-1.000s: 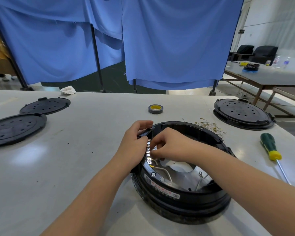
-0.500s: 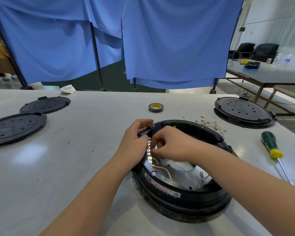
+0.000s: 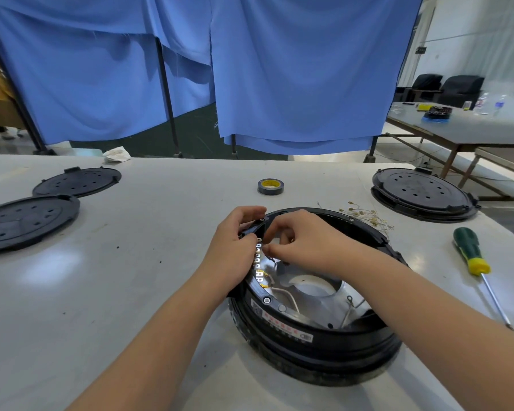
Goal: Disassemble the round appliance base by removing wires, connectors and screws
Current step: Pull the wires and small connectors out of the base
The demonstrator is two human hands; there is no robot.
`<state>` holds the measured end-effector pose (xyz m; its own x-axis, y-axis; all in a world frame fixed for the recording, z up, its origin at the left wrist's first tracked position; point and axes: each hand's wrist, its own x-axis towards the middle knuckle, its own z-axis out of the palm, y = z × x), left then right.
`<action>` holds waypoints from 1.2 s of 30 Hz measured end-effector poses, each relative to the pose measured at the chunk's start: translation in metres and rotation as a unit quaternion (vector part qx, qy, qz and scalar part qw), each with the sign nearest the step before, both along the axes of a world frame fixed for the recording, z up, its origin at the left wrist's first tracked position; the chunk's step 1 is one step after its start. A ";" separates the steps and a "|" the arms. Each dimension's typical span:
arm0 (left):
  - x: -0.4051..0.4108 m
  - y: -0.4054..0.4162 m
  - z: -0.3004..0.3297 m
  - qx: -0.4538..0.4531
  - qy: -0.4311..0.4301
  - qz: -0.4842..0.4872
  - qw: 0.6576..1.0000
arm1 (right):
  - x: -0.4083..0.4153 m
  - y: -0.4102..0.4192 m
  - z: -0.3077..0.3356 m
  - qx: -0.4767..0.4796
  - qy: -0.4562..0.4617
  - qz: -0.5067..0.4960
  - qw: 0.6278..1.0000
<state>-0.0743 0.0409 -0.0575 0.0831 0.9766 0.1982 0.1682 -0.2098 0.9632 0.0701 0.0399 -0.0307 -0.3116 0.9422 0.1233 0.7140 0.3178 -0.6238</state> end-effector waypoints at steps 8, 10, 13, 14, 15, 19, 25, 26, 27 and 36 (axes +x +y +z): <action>0.001 0.000 0.001 0.001 0.001 -0.002 1.000 | 0.002 -0.008 0.013 -0.021 -0.111 0.029 0.993; 0.001 0.000 0.001 -0.001 0.001 -0.002 1.000 | 0.000 -0.013 0.014 -0.069 -0.119 0.054 0.989; 0.001 -0.001 0.000 -0.001 0.001 -0.004 1.000 | -0.007 -0.020 0.009 -0.081 -0.103 0.056 0.990; 0.001 -0.001 0.000 0.000 0.002 -0.004 1.000 | -0.009 -0.022 0.006 -0.080 -0.093 0.051 0.991; 0.001 -0.002 0.000 0.001 0.002 -0.005 1.000 | -0.011 -0.023 0.004 -0.081 -0.080 0.043 0.993; 0.002 -0.002 0.001 0.007 0.005 -0.003 1.000 | -0.012 -0.025 -0.001 -0.085 -0.042 0.019 0.995; 0.001 -0.003 0.001 0.013 0.003 -0.002 1.000 | -0.012 -0.029 -0.002 -0.013 -0.092 0.006 0.996; 0.002 -0.003 0.002 0.014 0.004 -0.002 1.000 | -0.012 -0.029 -0.002 -0.010 -0.098 0.009 0.995; 0.002 -0.003 0.002 0.014 0.004 -0.003 1.000 | -0.012 -0.029 -0.002 -0.008 -0.104 0.012 0.994; 0.001 -0.001 0.001 0.021 0.011 -0.002 1.000 | -0.006 -0.029 -0.005 -0.025 -0.066 -0.025 0.997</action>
